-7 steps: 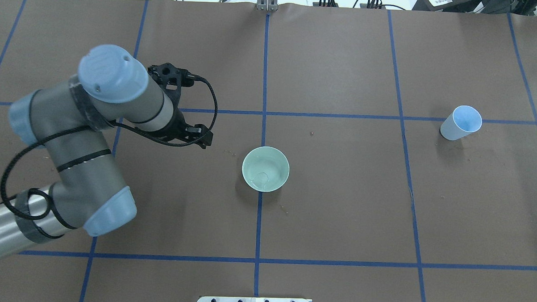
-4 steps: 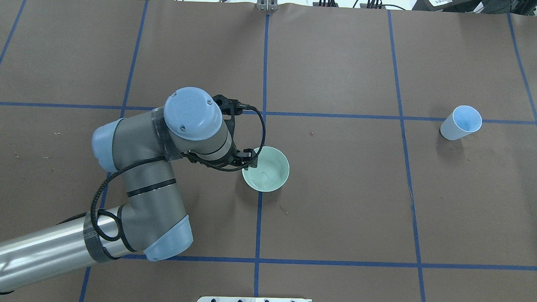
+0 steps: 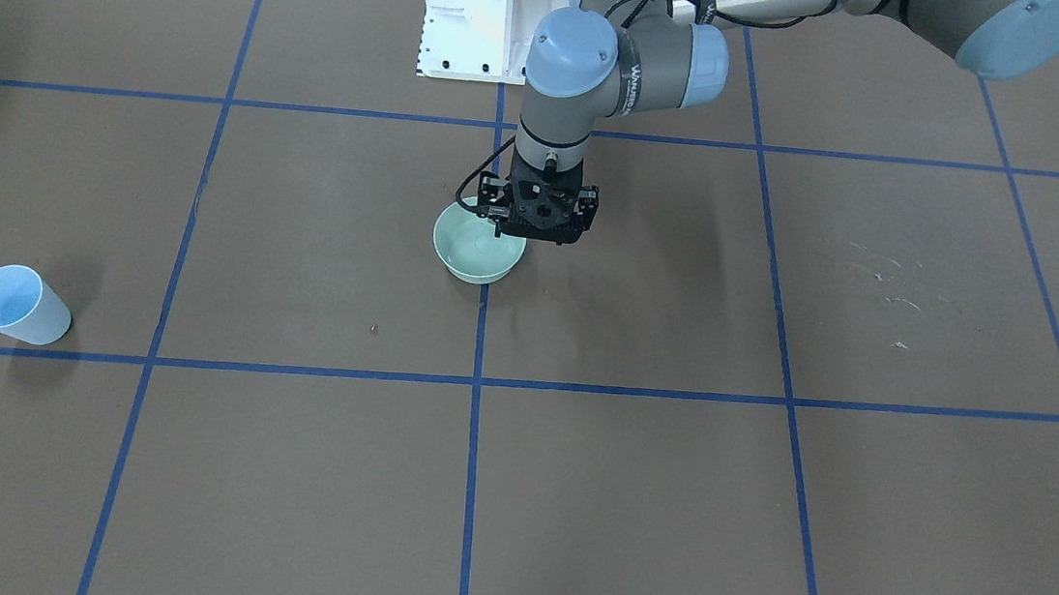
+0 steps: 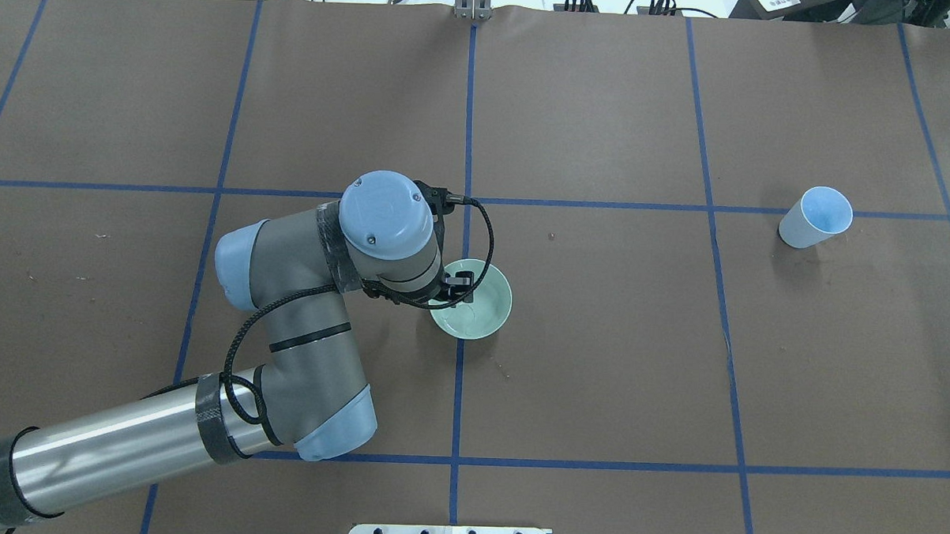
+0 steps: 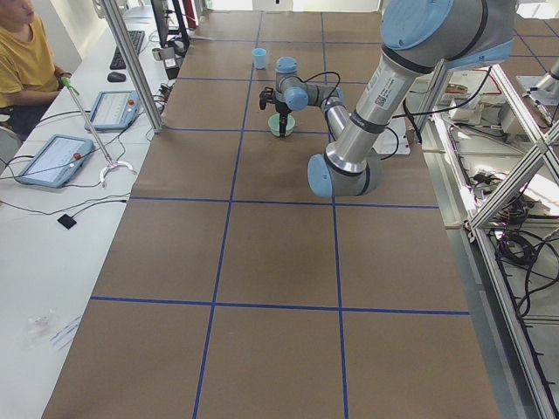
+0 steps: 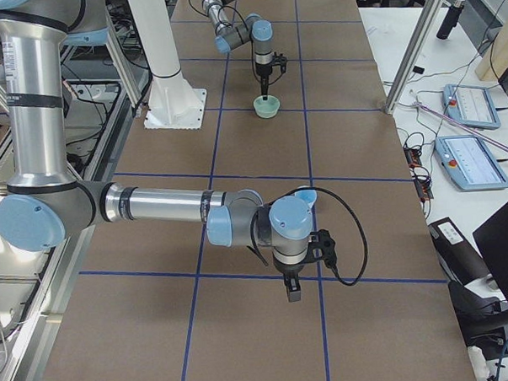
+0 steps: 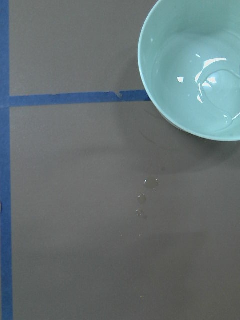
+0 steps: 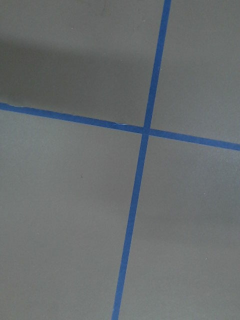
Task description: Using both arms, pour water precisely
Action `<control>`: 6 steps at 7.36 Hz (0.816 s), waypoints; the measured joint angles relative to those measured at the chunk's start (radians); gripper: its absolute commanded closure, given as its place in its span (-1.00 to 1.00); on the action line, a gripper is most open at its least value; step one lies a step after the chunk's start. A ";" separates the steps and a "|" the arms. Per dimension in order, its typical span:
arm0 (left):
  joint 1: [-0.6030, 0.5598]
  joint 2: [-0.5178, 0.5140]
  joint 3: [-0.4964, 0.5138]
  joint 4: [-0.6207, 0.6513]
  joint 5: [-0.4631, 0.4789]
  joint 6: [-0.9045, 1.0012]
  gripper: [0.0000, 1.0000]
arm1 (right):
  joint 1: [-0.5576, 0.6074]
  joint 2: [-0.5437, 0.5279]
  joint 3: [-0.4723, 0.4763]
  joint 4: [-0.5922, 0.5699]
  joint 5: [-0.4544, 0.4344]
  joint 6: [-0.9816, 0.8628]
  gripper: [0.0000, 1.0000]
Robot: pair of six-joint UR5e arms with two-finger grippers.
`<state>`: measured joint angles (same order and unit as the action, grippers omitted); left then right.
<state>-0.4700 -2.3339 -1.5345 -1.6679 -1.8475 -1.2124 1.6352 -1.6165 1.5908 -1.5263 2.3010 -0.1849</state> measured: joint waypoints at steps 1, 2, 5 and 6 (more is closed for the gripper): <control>0.000 -0.001 0.026 -0.033 0.005 0.001 0.48 | 0.000 0.000 0.000 0.000 0.000 0.000 -1.00; 0.000 -0.003 0.042 -0.056 0.008 0.002 0.99 | 0.000 0.000 0.000 0.000 0.000 0.000 -1.00; 0.001 -0.010 0.042 -0.072 0.007 0.006 1.00 | 0.000 0.002 0.000 0.000 -0.001 0.001 -1.00; 0.000 -0.014 0.038 -0.072 0.007 0.007 1.00 | -0.001 0.002 0.000 0.000 -0.001 0.001 -1.00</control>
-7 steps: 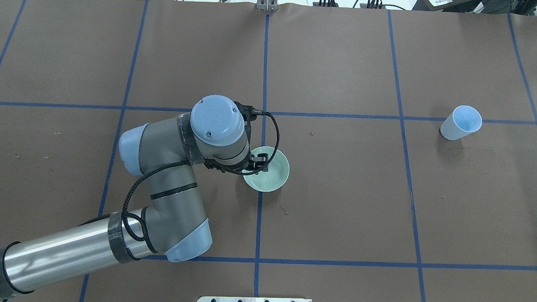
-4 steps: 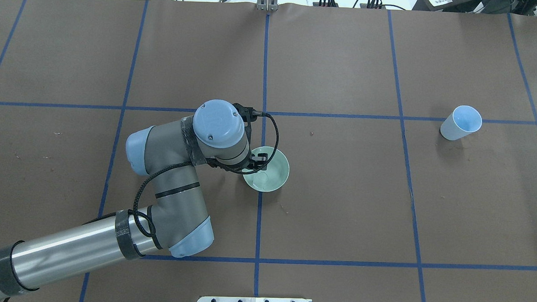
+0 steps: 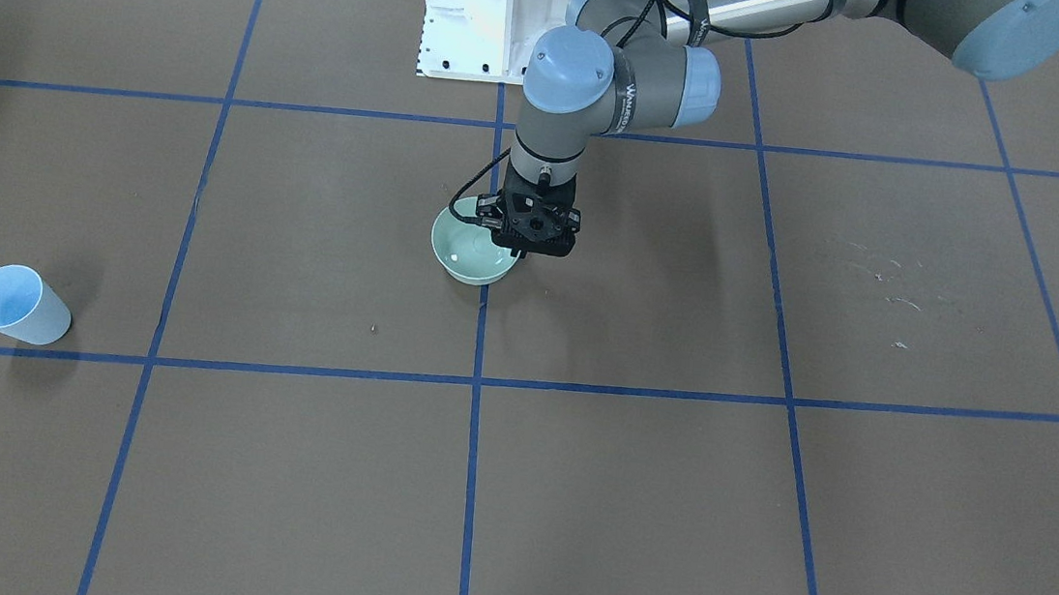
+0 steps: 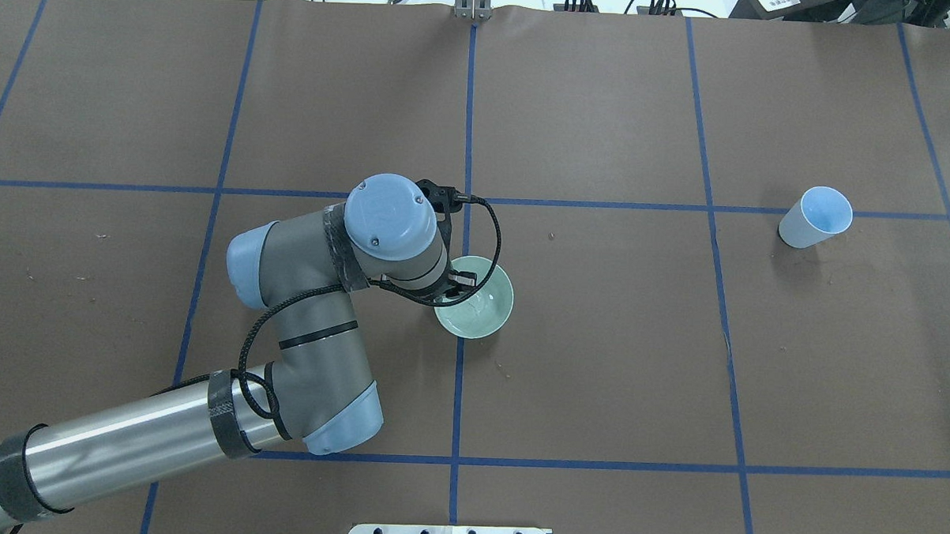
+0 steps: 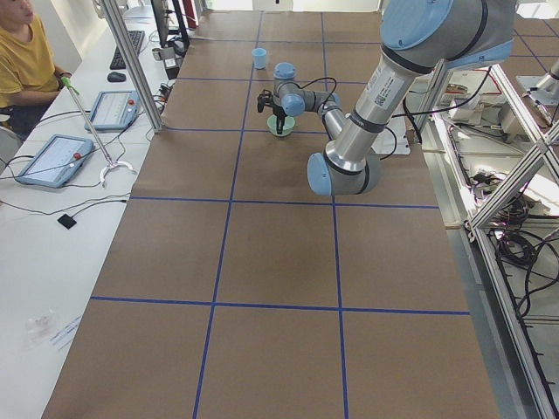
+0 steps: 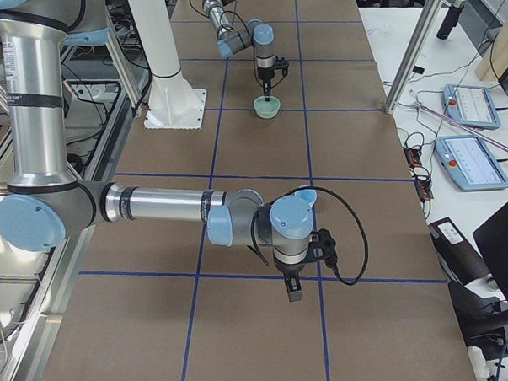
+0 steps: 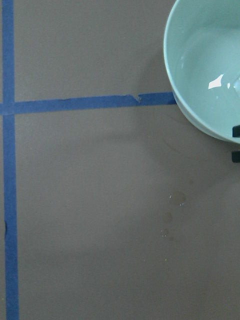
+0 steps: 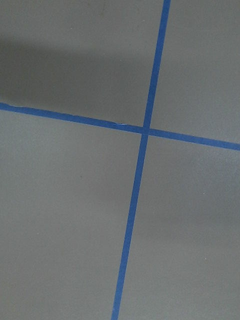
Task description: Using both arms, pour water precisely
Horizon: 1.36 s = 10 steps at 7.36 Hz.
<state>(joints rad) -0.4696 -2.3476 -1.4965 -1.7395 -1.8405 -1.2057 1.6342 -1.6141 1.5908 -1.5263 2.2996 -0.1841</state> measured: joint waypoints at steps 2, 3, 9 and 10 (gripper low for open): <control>-0.005 0.001 -0.038 0.004 -0.002 0.001 1.00 | -0.002 0.000 0.000 0.000 0.000 0.001 -1.00; -0.017 0.004 -0.071 0.008 -0.007 0.002 1.00 | -0.003 0.000 -0.001 0.000 0.000 0.002 -1.00; -0.253 0.312 -0.276 0.006 -0.209 0.357 1.00 | -0.016 -0.004 -0.009 0.034 0.002 0.006 -1.00; -0.308 0.391 -0.304 0.002 -0.243 0.464 1.00 | -0.018 -0.005 -0.009 0.036 0.003 0.004 -1.00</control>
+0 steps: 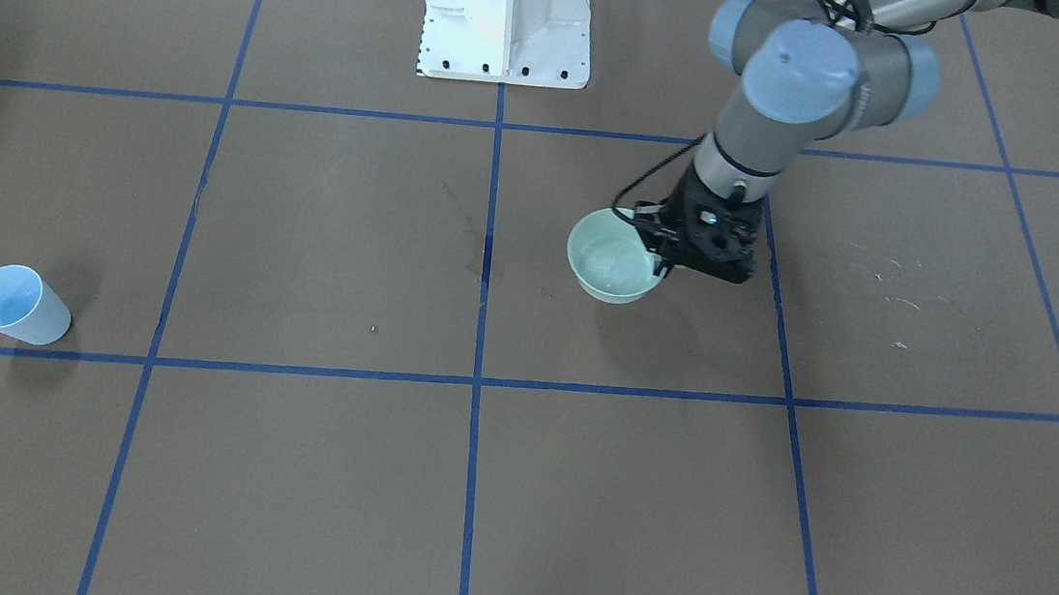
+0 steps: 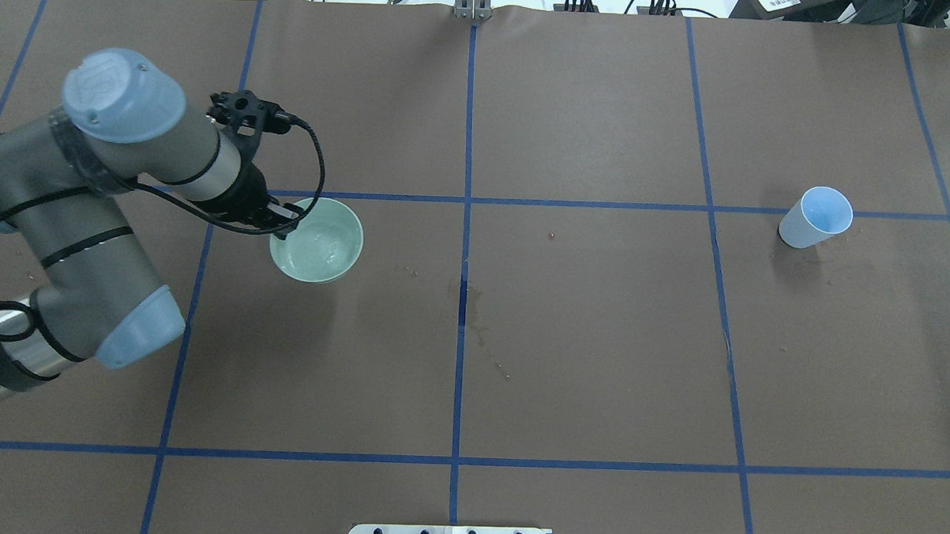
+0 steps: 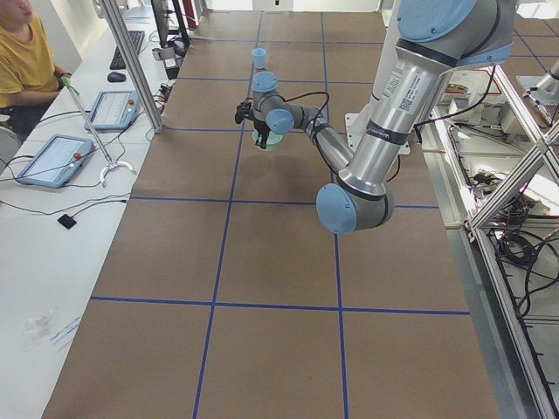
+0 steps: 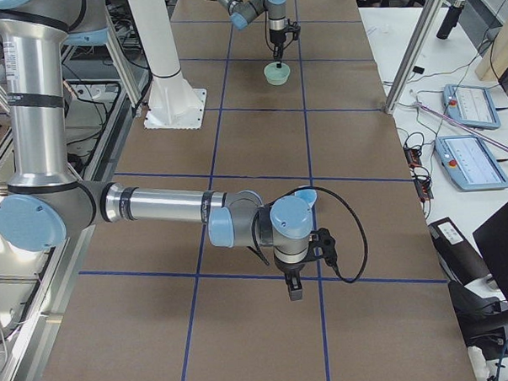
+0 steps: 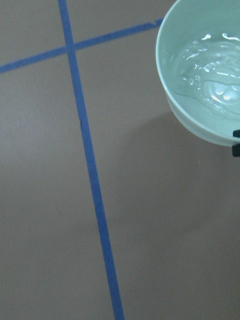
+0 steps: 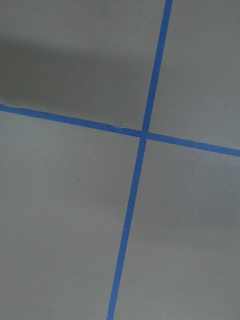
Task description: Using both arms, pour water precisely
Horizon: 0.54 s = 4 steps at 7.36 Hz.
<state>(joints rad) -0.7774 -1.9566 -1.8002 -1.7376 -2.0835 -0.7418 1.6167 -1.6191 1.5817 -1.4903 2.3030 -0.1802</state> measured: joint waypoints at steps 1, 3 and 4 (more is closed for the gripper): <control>-0.051 0.068 -0.017 -0.003 -0.026 0.104 1.00 | -0.001 0.000 0.000 0.002 0.003 -0.001 -1.00; -0.152 0.184 -0.025 -0.006 -0.092 0.318 1.00 | -0.002 0.000 0.003 0.004 0.008 -0.002 -1.00; -0.194 0.234 -0.022 -0.006 -0.112 0.424 1.00 | -0.003 0.001 0.004 0.004 0.008 -0.001 -1.00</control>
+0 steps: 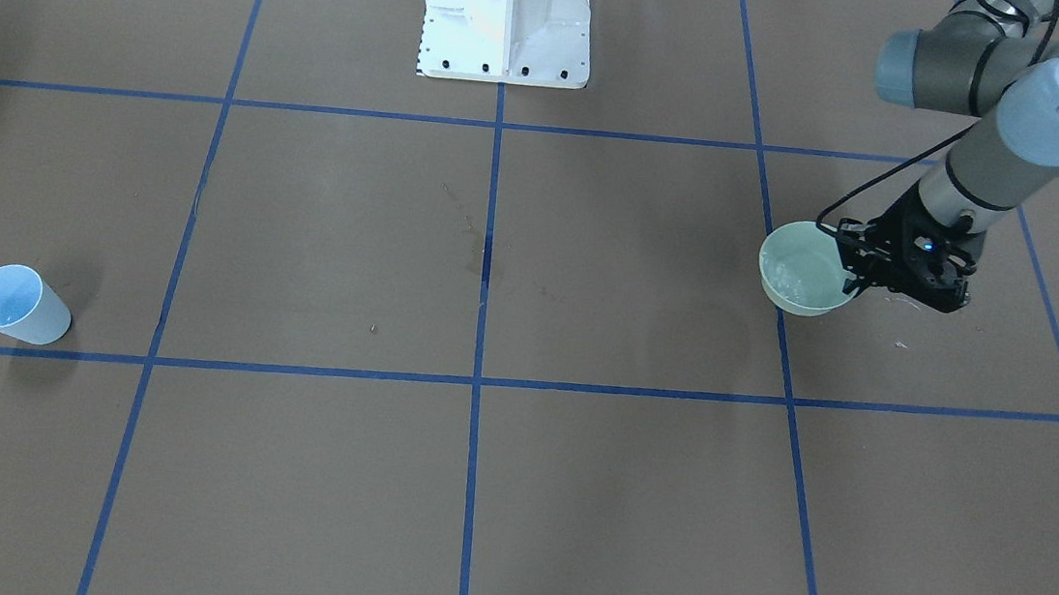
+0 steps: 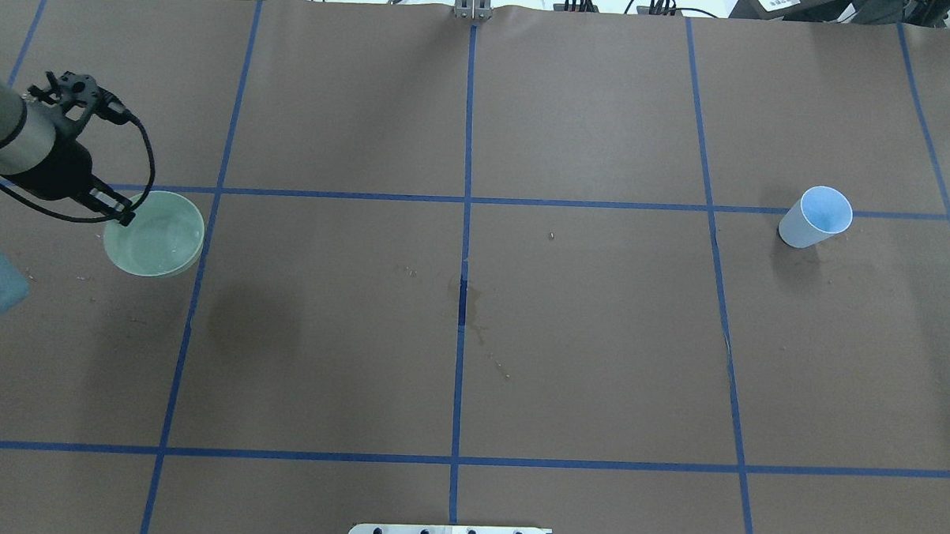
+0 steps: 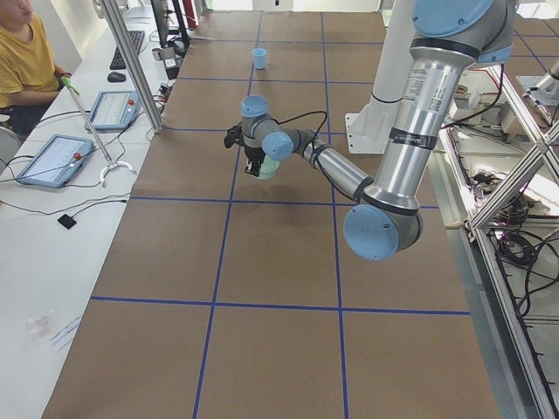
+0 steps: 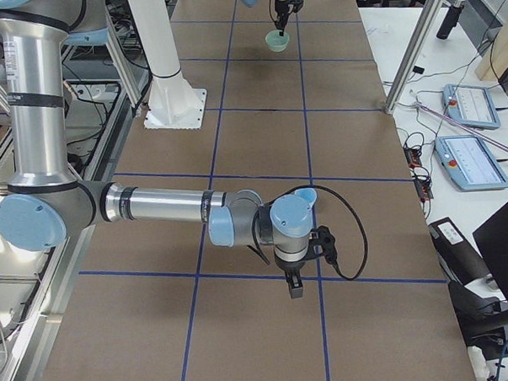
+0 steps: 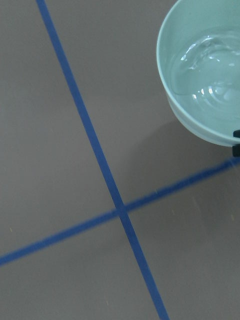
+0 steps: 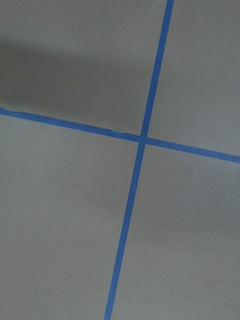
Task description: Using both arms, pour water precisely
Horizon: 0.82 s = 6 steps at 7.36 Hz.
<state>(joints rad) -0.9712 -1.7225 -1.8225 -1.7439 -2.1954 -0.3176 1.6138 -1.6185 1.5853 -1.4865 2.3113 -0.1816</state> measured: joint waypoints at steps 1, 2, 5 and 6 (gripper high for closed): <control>-0.027 0.037 0.007 -0.001 -0.017 0.079 1.00 | 0.000 0.000 0.001 0.000 0.000 0.000 -1.00; -0.041 0.061 0.021 -0.009 -0.032 0.134 1.00 | 0.000 0.000 0.002 0.000 0.000 0.001 -1.00; -0.054 0.080 0.147 -0.152 -0.052 0.180 0.59 | 0.000 0.002 0.004 0.001 0.000 0.001 -1.00; -0.056 0.080 0.179 -0.185 -0.061 0.182 0.39 | 0.000 0.002 0.004 0.001 0.000 0.002 -1.00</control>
<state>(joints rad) -1.0268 -1.6427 -1.6434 -1.9292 -2.2560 -0.1352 1.6137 -1.6161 1.5891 -1.4851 2.3108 -0.1801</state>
